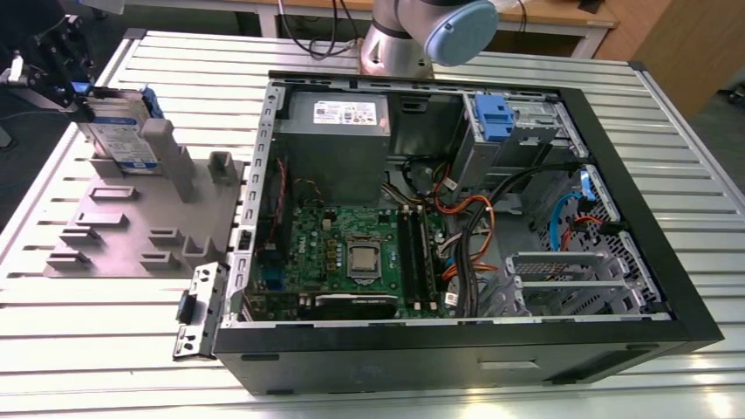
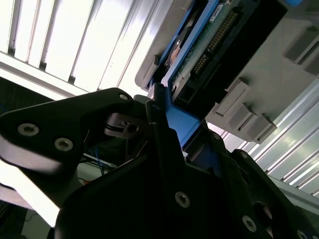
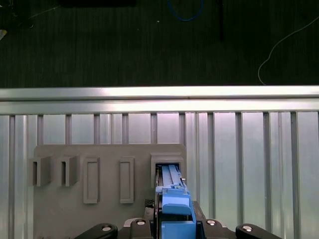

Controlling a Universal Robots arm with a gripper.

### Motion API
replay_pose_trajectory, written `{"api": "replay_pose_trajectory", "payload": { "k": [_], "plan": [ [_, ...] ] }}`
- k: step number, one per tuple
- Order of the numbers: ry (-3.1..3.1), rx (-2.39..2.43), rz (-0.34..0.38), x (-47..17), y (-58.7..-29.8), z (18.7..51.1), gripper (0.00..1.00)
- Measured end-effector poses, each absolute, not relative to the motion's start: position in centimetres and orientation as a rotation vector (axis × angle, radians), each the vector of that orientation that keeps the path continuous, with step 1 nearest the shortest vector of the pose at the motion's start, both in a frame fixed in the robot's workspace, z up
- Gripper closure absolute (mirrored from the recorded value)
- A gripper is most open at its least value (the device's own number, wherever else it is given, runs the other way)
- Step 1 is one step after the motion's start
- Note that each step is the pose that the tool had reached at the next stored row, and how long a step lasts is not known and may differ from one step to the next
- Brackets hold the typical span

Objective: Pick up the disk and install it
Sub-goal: 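Pick up the disk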

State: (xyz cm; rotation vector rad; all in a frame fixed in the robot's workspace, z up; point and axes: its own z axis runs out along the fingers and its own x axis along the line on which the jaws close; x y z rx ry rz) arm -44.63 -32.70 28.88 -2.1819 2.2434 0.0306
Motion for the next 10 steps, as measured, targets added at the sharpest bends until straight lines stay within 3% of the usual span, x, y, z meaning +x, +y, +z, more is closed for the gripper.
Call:
{"api": "replay_pose_trajectory", "payload": {
  "k": [10],
  "plan": [
    [2.243, -2.182, 0.03, -44.63, -32.7, 29.01, 0.64]
  ]
}}
